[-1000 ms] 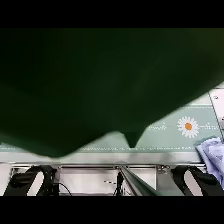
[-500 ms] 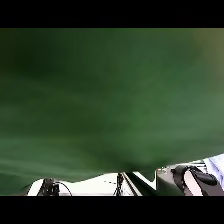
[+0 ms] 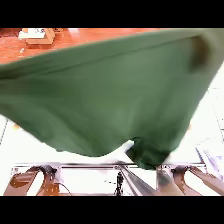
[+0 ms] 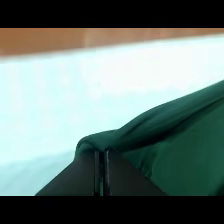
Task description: Fold the shirts.
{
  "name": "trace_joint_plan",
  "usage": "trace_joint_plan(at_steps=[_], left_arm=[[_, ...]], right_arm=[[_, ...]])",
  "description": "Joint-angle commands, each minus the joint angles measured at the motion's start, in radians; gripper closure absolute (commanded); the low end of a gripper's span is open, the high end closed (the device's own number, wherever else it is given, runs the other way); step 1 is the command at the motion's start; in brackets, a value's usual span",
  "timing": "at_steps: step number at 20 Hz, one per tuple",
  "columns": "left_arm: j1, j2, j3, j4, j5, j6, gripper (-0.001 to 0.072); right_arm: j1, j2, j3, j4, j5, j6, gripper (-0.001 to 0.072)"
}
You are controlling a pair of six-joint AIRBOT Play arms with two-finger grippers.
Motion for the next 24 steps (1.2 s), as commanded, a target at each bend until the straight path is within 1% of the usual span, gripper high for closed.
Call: trace_joint_plan(at_steps=[1, 2, 4, 7, 9, 11, 12, 13, 14, 16, 17, 18, 19, 20, 21, 23, 24], left_arm=[[0.001, -0.092, -0.288, 0.012, 0.154, 0.051, 0.0684], [0.000, -0.136, -0.346, 0.005, 0.220, 0.063, 0.0684], [0.000, -0.250, -0.403, -0.027, 0.334, 0.116, 0.0683], [0.000, -0.426, -0.400, -0.070, 0.490, 0.201, 0.0684], [0.001, -0.509, -0.400, -0.069, 0.588, 0.233, 0.0683], [0.000, -0.573, -0.400, -0.070, 0.685, 0.252, 0.0683], [0.000, -0.601, -0.400, -0.070, 0.728, 0.251, 0.0683], [0.000, -0.626, -0.400, -0.072, 0.748, 0.243, 0.0683], [0.000, -0.653, -0.401, -0.082, 0.748, 0.236, 0.0683], [0.000, -0.714, -0.401, -0.097, 0.707, 0.237, 0.0682], [0.000, -0.739, -0.401, -0.097, 0.681, 0.237, 0.0679], [0.002, -0.758, -0.400, -0.095, 0.671, 0.240, 0.0637], [0.010, -0.762, -0.397, -0.073, 0.661, 0.248, 0.0484], [0.027, -0.755, -0.376, -0.028, 0.616, 0.248, 0.0335], [0.050, -0.749, -0.343, 0.021, 0.563, 0.247, 0.0307], [0.119, -0.745, -0.250, 0.096, 0.362, 0.247, 0.0296], [0.159, -0.745, -0.217, 0.109, 0.237, 0.236, 0.0296]], right_arm=[[0.018, -0.238, -0.028, 0.023, -0.010, 0.002, 0.0688], [0.045, -0.301, -0.028, 0.003, -0.032, 0.000, 0.0688], [0.106, -0.406, -0.028, -0.017, -0.117, -0.006, 0.0688], [0.188, -0.525, -0.028, -0.016, -0.337, -0.004, 0.0687], [0.225, -0.579, -0.028, -0.017, -0.474, 0.001, 0.0687], [0.238, -0.623, -0.028, -0.017, -0.562, 0.030, 0.0687], [0.238, -0.645, -0.028, -0.016, -0.566, 0.050, 0.0687], [0.238, -0.666, -0.028, -0.017, -0.539, 0.056, 0.0686], [0.238, -0.688, -0.028, -0.019, -0.485, 0.051, 0.0686], [0.238, -0.726, -0.028, -0.043, -0.390, 0.031, 0.0682], [0.238, -0.742, -0.028, -0.048, -0.354, 0.017, 0.0571], [0.237, -0.749, -0.028, -0.040, -0.322, -0.009, 0.0305], [0.234, -0.747, -0.024, -0.042, -0.282, -0.041, 0.0174], [0.228, -0.738, -0.005, -0.059, -0.223, -0.074, 0.0176], [0.221, -0.722, 0.013, -0.106, -0.161, -0.098, 0.0176], [0.200, -0.660, 0.016, -0.315, -0.018, -0.140, 0.0190], [0.172, -0.628, 0.011, -0.404, 0.054, -0.110, 0.0199]])
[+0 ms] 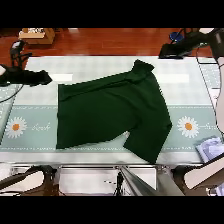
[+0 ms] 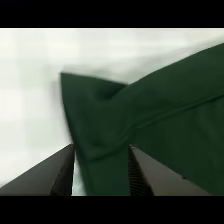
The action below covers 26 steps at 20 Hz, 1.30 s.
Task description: Fold the shirts.
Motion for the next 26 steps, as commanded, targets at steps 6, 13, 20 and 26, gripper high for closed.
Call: trace_joint_plan(at_steps=[6, 13, 20, 26], left_arm=[[0.275, 0.127, -0.249, -0.020, -0.500, -0.098, 0.0047], [0.301, 0.254, -0.697, -0.041, -0.473, -0.019, 0.0047], [0.301, 0.242, -0.747, -0.119, -0.306, -0.019, 0.0048], [0.222, 0.176, -0.762, -0.208, -0.254, -0.019, 0.0049]], right_arm=[[-0.281, 0.257, -0.319, 0.030, 0.377, -0.020, 0.0221], [-0.466, 0.500, -0.872, 0.183, 0.093, -0.096, 0.0221], [-0.474, 0.539, -1.039, 0.199, 0.019, -0.130, 0.0222], [-0.474, 0.539, -1.039, 0.197, 0.022, -0.129, 0.0223]])
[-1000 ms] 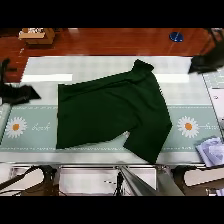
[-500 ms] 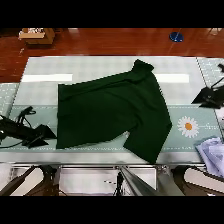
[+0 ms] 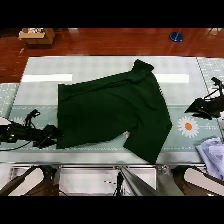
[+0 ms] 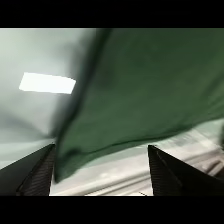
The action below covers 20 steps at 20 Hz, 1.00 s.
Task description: Fold the shirts.
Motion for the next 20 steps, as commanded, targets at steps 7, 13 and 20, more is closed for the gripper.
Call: trace_joint_plan(at_steps=[7, 13, 20], left_arm=[[-0.142, -0.135, -0.006, -0.024, 0.098, -0.002, 0.0680], [-0.142, -0.135, -0.006, -0.024, 0.099, 0.003, 0.0682], [-0.142, -0.135, -0.006, -0.025, 0.098, 0.025, 0.0682]], right_arm=[[-0.002, 0.039, -0.008, -0.014, 0.033, -0.003, 0.0223], [-0.081, 0.060, -0.118, 0.034, 0.042, -0.013, 0.0222], [-0.046, 0.060, -0.333, 0.175, -0.153, -0.014, 0.0222]])
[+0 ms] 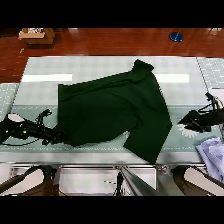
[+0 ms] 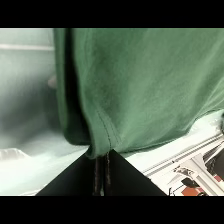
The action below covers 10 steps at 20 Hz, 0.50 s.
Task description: Fold the shirts.
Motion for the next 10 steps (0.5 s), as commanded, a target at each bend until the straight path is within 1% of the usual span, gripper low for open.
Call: trace_joint_plan(at_steps=[1, 4, 6, 7, 8, 9, 10], left_arm=[[-0.001, -0.001, -0.001, 0.006, 0.023, 0.006, 0.0682], [-0.001, 0.000, -0.001, 0.006, 0.023, 0.006, 0.0682], [-0.001, 0.000, 0.002, 0.006, 0.023, 0.006, 0.0682], [-0.001, 0.000, 0.008, 0.005, 0.022, 0.006, 0.0682], [0.000, 0.000, 0.019, 0.006, 0.021, 0.007, 0.0682], [0.000, 0.000, 0.032, 0.005, 0.019, 0.006, 0.0682], [0.000, 0.000, 0.052, 0.002, 0.013, 0.006, 0.0682]], right_arm=[[0.027, 0.000, -0.105, 0.116, -0.135, -0.006, 0.0222], [0.140, 0.000, -0.150, 0.123, -0.246, 0.001, 0.0224], [0.237, 0.000, -0.157, 0.103, -0.317, 0.057, 0.0227], [0.282, 0.000, -0.157, 0.082, -0.349, 0.103, 0.0283], [0.313, 0.000, -0.157, 0.068, -0.371, 0.134, 0.0359], [0.335, 0.000, -0.156, 0.067, -0.383, 0.139, 0.0480], [0.342, 0.000, -0.151, 0.069, -0.380, 0.138, 0.0669]])
